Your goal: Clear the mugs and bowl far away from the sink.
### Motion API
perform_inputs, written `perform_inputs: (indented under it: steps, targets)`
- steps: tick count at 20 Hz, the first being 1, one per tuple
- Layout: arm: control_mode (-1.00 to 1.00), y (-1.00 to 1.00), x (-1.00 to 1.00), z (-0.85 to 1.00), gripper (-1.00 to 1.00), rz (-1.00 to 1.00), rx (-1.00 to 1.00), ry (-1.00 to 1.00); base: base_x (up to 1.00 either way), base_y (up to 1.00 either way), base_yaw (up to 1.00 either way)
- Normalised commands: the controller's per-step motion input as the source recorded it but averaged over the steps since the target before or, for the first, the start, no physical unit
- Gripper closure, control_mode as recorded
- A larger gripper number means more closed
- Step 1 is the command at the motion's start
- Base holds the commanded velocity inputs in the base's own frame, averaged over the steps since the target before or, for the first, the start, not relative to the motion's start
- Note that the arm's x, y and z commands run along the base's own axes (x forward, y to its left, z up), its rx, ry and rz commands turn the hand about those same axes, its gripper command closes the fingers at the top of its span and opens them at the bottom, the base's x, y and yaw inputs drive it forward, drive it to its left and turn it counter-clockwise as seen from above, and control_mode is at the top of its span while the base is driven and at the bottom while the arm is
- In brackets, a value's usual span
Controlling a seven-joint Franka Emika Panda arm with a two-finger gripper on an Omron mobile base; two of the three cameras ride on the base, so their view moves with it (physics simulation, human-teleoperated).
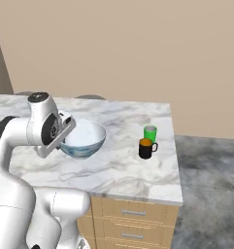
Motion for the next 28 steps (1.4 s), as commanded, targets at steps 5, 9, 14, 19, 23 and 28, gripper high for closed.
perform_inputs:
  steps: [5, 9, 14, 19, 23, 28]
  targets:
    - [-1.0, -0.26, 1.0, -0.6, 1.0, -0.02, 0.0, 0.0, 0.0, 0.0, 0.0]
    - [-1.0, -0.11, 1.0, -0.66, 1.0, 0.0, -0.01, 0.0, 0.0, 0.0, 0.0]
    - [-1.0, -0.12, 1.0, -0.65, 1.0, 0.0, -0.02, 0.0, 0.0, 0.0, 0.0]
    - [-1.0, -0.13, 0.87, -0.51, 1.0, 0.0, -0.01, -0.02, 0.0, 0.0, 0.0]
    - [-1.0, 0.0, 0.45, -0.14, -1.0, 0.0, -0.04, -0.11, 0.0, 0.0, 0.0]
    - [-1.0, 0.0, 0.05, 0.03, -1.0, 0.0, 0.0, -0.09, 0.0, 0.0, 0.0]
